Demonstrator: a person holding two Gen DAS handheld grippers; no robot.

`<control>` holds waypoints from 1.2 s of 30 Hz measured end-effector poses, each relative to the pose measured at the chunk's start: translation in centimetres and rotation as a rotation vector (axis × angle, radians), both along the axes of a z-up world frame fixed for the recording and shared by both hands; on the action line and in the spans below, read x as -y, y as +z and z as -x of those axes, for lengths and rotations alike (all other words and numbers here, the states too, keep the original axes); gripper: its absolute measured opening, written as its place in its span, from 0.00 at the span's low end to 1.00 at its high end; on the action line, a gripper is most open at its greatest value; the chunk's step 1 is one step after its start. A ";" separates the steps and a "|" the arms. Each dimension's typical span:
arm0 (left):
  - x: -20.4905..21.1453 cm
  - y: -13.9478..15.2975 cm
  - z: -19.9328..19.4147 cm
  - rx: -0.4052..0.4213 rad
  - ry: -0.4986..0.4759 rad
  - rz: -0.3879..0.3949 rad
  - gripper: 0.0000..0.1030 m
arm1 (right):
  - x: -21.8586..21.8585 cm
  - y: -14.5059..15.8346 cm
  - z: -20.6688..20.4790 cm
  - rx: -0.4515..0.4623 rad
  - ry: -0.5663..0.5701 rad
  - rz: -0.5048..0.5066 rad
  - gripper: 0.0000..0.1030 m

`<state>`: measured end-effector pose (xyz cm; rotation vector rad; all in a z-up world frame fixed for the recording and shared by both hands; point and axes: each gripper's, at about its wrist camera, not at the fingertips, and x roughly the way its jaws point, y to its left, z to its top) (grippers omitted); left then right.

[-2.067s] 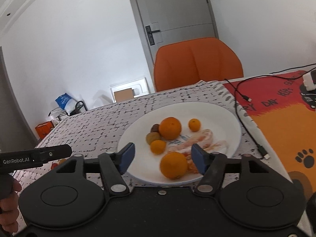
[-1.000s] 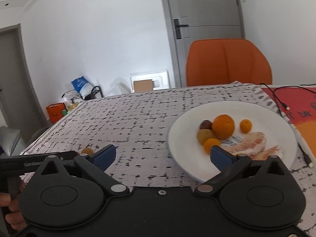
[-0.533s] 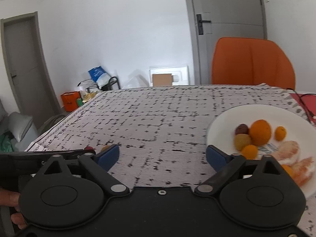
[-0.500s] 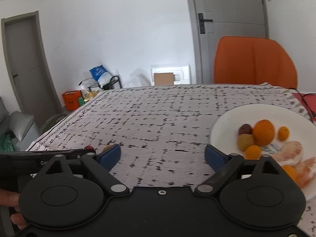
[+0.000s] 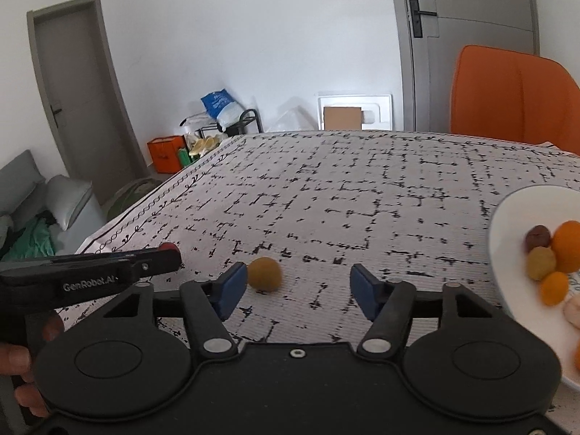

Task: Organize fruits
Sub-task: 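Grasp the red plum with the left tool while the right tool grasps a small yellow fruit, then carry the plum with the left tool while the right tool carries the yellow fruit over the plate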

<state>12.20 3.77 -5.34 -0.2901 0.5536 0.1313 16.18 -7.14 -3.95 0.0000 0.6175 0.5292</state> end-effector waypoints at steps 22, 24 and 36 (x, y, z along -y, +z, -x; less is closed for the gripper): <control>-1.0 0.3 0.6 0.018 0.002 0.007 0.21 | -1.0 -0.2 -0.9 -0.033 -0.011 -0.020 0.24; -0.5 0.5 0.3 0.018 -0.007 0.002 0.21 | -0.2 0.1 -0.8 -0.026 -0.027 -0.027 0.25; 3.9 1.6 -0.9 0.033 -0.102 -0.027 0.21 | 4.7 1.3 0.0 0.013 -0.129 -0.066 0.25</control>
